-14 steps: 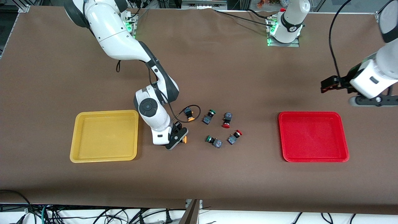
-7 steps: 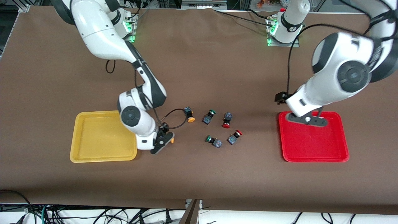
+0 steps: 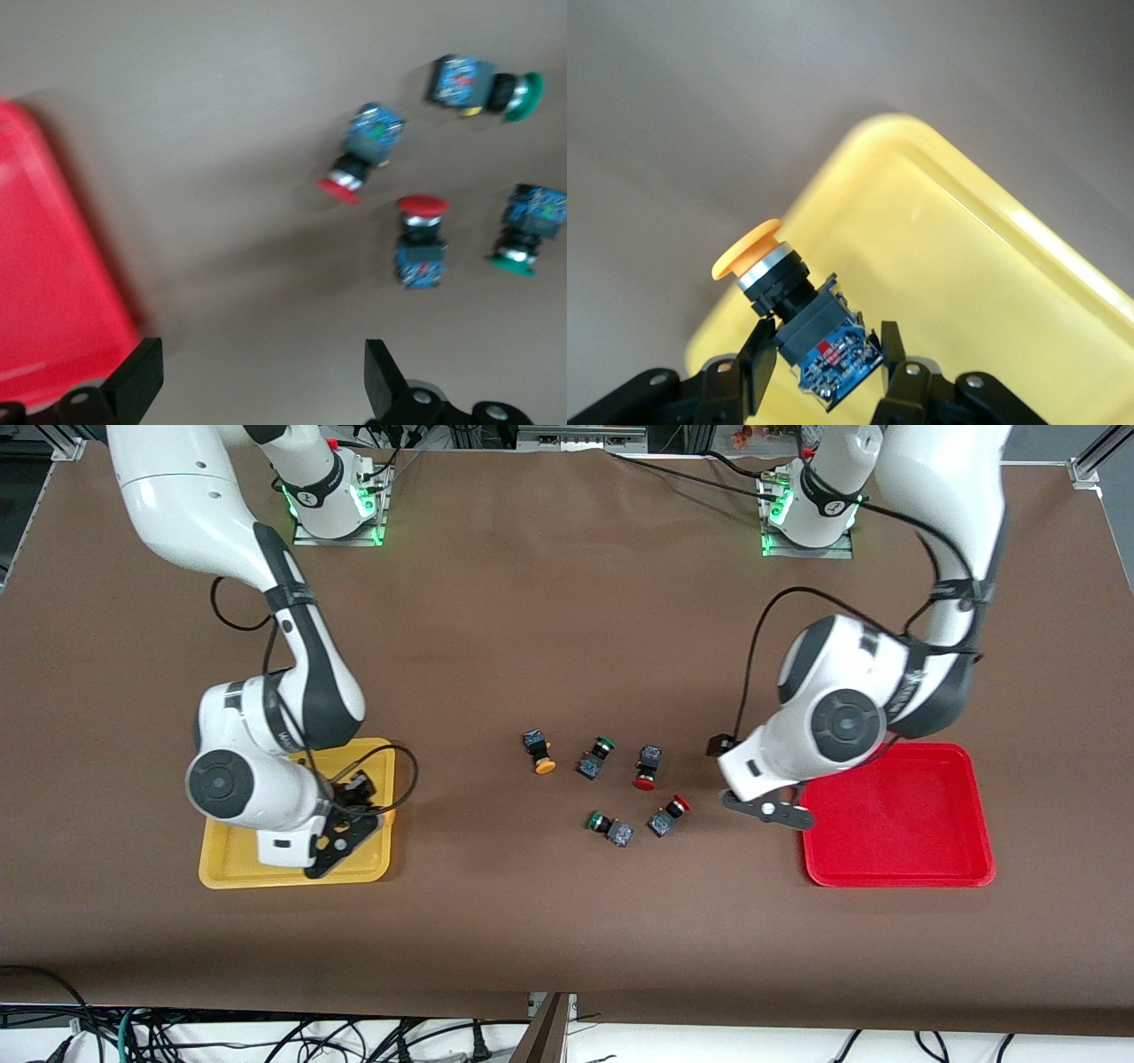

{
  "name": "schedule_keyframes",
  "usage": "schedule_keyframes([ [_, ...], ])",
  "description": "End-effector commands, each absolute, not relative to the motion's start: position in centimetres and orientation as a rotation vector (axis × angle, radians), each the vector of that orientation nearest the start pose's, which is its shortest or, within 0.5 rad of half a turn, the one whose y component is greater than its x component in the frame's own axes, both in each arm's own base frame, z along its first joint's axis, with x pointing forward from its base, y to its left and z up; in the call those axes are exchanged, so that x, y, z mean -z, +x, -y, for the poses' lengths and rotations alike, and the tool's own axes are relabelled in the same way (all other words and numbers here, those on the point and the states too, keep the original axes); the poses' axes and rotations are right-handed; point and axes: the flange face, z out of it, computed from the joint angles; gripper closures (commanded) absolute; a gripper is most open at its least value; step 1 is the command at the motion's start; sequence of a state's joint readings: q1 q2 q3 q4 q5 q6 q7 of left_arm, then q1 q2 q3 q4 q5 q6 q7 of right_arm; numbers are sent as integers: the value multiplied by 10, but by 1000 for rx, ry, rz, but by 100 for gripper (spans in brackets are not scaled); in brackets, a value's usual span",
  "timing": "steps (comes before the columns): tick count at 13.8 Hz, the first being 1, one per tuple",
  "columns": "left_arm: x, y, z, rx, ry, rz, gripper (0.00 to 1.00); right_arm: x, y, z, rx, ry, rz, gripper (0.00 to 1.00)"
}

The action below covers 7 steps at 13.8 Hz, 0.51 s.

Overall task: Place red and yellow buttons in trays
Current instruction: 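Carry the yellow button to the yellow tray while the left gripper reaches buttons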

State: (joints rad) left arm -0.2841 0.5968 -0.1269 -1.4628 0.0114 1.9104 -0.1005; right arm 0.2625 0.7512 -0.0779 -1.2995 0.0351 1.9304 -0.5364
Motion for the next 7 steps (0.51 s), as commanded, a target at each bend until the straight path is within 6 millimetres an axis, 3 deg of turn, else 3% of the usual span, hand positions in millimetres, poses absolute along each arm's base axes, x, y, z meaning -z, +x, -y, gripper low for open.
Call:
schedule_keyframes([
  [1, -294, 646, 301, -177, -3130, -550, 0, -279, 714, -98, -256, -2984, 1108, 71],
  [3, -282, 651, 311, -76, -3142, -566, 0, -271, 717, -67, -260, -2999, 1043, 71],
  [5, -263, 660, 317, 68, -3162, -578, 0, -255, 720, -52, -256, -3009, 1002, 67],
  [7, -240, 662, 320, 110, -3109, -636, 0, -249, 720, -49, -246, -3016, 986, 52],
])
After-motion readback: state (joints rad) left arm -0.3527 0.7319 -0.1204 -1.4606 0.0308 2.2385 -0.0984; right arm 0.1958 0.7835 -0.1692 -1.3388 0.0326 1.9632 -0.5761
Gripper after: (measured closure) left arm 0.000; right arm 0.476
